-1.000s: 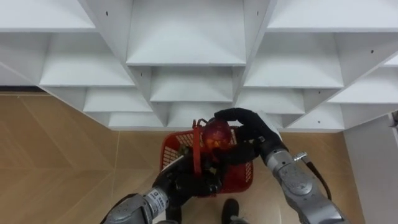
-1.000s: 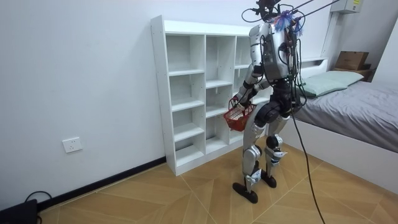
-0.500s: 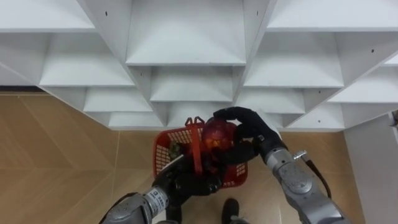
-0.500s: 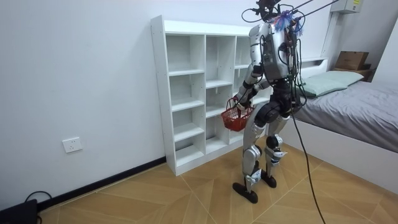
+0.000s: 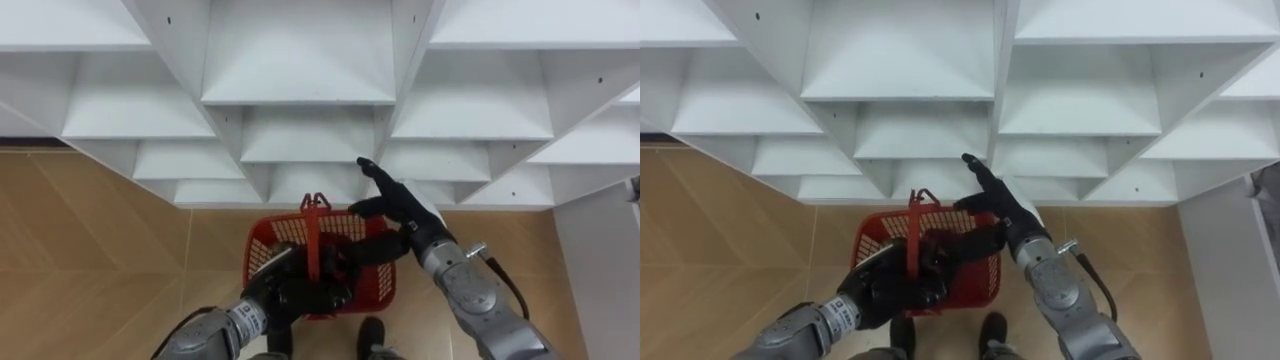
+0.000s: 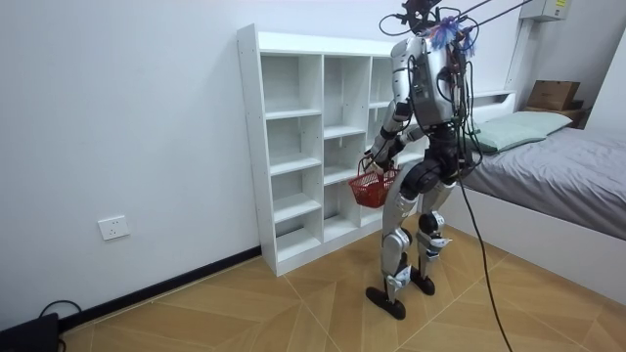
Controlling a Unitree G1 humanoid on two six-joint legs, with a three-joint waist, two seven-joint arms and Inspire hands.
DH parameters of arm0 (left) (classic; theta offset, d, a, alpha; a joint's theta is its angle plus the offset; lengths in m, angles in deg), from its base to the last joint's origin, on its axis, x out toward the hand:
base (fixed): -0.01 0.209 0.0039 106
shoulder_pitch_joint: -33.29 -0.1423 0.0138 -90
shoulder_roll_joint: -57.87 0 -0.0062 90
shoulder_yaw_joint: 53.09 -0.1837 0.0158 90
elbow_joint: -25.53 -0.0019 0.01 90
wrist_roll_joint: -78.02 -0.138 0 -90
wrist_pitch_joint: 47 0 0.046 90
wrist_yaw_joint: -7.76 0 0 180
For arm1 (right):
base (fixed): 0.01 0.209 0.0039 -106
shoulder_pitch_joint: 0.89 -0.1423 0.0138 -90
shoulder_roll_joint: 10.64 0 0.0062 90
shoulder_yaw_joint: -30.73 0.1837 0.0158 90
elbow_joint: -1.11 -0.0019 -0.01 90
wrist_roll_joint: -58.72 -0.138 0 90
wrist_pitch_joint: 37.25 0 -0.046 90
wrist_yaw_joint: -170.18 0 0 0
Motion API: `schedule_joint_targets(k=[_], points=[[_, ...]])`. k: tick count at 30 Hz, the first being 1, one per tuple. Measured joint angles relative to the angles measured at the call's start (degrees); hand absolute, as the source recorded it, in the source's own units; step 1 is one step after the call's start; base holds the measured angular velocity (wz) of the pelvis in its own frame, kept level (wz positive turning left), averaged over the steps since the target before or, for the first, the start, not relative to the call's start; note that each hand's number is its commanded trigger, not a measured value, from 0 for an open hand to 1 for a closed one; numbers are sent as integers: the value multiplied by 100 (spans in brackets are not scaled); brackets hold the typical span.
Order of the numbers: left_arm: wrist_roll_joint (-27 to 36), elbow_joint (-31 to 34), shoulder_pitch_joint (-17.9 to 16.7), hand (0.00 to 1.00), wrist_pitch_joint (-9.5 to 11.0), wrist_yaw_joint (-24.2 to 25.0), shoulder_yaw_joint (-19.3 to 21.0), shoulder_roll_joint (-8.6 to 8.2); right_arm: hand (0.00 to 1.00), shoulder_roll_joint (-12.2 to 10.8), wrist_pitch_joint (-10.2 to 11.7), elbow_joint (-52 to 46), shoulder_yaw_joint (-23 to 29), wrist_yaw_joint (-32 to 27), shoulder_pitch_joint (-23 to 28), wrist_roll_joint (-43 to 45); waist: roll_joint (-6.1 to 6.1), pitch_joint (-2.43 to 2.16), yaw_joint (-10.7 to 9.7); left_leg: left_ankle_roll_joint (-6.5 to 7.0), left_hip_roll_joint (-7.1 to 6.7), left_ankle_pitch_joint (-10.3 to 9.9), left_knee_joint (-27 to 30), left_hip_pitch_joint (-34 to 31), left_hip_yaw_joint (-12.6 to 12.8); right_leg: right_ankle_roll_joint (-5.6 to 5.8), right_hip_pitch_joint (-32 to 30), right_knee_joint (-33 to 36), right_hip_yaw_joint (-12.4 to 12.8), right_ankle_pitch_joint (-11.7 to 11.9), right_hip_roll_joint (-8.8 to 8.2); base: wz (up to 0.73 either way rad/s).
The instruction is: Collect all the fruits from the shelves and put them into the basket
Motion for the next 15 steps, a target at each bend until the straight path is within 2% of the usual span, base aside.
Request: schedule_joint_targets(k=[15], points=[[-6, 0, 54, 100, 0, -11, 6, 32, 0, 0, 0, 1, -1, -5, -8, 6, 15, 9, -14, -1, 3, -1, 6, -55, -6, 0, -36, -19, -28, 0, 0, 0]])
